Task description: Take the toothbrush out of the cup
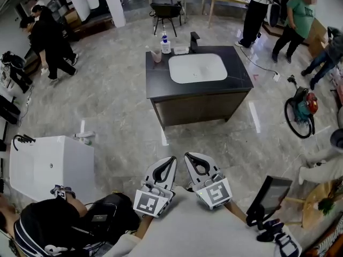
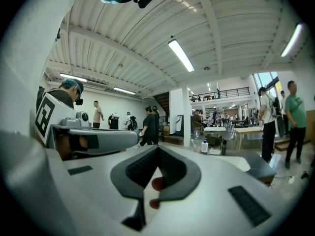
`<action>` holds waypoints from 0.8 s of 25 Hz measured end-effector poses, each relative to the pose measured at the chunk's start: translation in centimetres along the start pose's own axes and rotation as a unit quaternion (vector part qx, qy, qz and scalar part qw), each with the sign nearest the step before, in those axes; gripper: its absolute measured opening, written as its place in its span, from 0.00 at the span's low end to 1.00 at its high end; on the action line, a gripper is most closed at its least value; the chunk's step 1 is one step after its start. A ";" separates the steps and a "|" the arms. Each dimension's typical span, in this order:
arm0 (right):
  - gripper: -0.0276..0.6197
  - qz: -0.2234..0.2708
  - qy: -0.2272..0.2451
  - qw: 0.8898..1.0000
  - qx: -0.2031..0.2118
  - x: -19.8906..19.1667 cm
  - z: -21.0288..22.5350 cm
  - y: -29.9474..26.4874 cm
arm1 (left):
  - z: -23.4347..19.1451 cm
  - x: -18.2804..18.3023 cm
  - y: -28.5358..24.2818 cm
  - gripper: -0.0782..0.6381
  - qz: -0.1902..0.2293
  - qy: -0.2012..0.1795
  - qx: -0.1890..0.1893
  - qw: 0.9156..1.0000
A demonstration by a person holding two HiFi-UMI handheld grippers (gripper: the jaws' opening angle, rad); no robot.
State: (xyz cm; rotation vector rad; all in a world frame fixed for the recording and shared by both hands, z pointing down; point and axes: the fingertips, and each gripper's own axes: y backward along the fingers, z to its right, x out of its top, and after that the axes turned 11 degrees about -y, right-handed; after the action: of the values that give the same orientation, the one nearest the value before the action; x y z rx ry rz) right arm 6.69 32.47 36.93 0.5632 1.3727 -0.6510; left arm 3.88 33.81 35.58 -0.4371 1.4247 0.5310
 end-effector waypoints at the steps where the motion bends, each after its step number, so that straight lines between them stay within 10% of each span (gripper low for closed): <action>1: 0.05 0.009 -0.007 1.000 -0.001 0.2 0.0 0.1 | 0.1 0.2 -0.1 0.11 0.004 0.006 0.000 1.000; 20: 0.05 -0.038 -0.071 0.996 -0.043 -1.7 0.9 0.0 | -0.5 -1.1 -0.8 0.11 -0.007 -0.005 -0.032 0.999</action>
State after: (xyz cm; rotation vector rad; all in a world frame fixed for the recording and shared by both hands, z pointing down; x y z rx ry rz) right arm 7.21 31.97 38.75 0.3900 1.2863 -0.6782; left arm 3.83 32.80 36.60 -0.4937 1.3967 0.5680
